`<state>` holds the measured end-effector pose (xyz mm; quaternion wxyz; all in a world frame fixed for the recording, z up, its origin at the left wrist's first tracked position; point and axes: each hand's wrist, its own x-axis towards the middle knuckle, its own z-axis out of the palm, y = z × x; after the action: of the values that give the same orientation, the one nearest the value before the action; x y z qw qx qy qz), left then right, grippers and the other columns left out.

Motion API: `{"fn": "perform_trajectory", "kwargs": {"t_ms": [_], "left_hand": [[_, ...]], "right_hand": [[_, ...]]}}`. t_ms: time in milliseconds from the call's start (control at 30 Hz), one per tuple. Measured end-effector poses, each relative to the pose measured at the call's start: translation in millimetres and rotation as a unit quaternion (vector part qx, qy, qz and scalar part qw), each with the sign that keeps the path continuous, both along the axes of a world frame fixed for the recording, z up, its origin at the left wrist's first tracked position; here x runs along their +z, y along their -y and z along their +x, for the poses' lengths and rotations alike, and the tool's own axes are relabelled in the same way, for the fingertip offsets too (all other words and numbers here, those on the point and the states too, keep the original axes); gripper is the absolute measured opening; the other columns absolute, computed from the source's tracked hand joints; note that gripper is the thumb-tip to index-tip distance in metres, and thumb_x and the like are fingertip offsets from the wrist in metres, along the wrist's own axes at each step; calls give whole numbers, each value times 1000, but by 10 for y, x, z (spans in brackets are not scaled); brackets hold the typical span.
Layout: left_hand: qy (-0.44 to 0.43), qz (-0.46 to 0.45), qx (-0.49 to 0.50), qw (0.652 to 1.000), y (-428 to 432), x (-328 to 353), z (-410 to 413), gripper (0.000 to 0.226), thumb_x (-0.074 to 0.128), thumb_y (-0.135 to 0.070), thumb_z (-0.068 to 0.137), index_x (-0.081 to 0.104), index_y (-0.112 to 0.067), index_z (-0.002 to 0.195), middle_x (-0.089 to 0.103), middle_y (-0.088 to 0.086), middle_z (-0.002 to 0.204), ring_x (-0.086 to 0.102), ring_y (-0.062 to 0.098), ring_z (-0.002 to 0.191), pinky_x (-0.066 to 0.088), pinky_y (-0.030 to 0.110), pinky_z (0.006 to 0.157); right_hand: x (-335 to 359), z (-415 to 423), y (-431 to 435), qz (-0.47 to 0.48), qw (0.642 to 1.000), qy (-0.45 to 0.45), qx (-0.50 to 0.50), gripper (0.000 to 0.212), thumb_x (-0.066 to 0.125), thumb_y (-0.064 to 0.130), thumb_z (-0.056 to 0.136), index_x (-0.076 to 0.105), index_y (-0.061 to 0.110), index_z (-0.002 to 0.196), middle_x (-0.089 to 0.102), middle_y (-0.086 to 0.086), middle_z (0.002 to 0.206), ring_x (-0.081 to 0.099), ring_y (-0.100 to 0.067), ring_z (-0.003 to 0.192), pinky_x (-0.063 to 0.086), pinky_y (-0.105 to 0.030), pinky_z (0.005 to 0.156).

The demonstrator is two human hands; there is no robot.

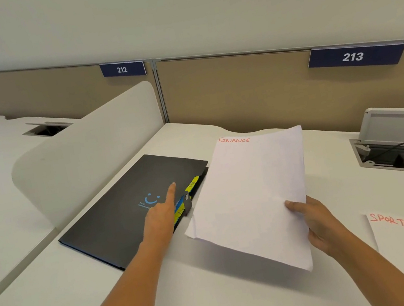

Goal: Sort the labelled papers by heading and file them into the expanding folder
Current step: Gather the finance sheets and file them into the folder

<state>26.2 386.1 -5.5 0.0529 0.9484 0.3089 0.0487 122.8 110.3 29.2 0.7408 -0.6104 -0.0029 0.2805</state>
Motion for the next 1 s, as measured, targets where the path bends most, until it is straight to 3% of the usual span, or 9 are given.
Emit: {"fn": "perform_trajectory", "kwargs": {"t_ms": [100,267,433,567,833,1000], "left_hand": [[21,-33,35,999,2,-4,45,72,46,-18,98,-4,-19,150,44,1,64,38,8,50,39,24,53],[63,-68,59,994,55,26,64,76,50,-17,95,-3,-16,150,49,5,74,46,15,61,39,23,63],[56,-66,71,994,60,73,78,78,51,-18,95,-6,-15,149,37,0,61,33,5,47,38,19,61],[43,-61,67,995,54,83,89,76,50,-18,96,-3,-16,149,40,2,62,39,7,50,39,19,60],[110,-114,64,985,-76,107,65,50,44,-8,97,25,-12,142,61,16,87,48,12,56,47,24,54],[169,-113,46,978,-129,257,-32,29,38,-4,97,37,-9,125,54,16,72,45,17,55,42,30,51]], "right_hand": [[-24,6,-14,-3,1000,-1,2,21,44,2,95,54,7,113,66,-5,93,62,-23,81,49,-34,69],[-71,-21,-72,-12,1000,3,12,21,44,3,95,54,8,113,66,-4,95,63,-23,83,50,-33,70],[-123,-51,-115,-27,999,8,16,23,44,3,95,54,9,115,66,-4,98,63,-23,85,51,-34,75],[-142,-51,-107,-33,999,7,16,24,44,3,95,55,9,116,67,-6,100,63,-25,87,51,-35,78],[-160,-58,-115,-41,999,2,8,23,42,3,96,54,9,115,66,-4,97,63,-24,86,51,-34,72],[-133,-59,-110,-24,1000,-2,9,24,41,1,96,52,8,116,66,-5,101,63,-26,92,50,-41,80]]}}
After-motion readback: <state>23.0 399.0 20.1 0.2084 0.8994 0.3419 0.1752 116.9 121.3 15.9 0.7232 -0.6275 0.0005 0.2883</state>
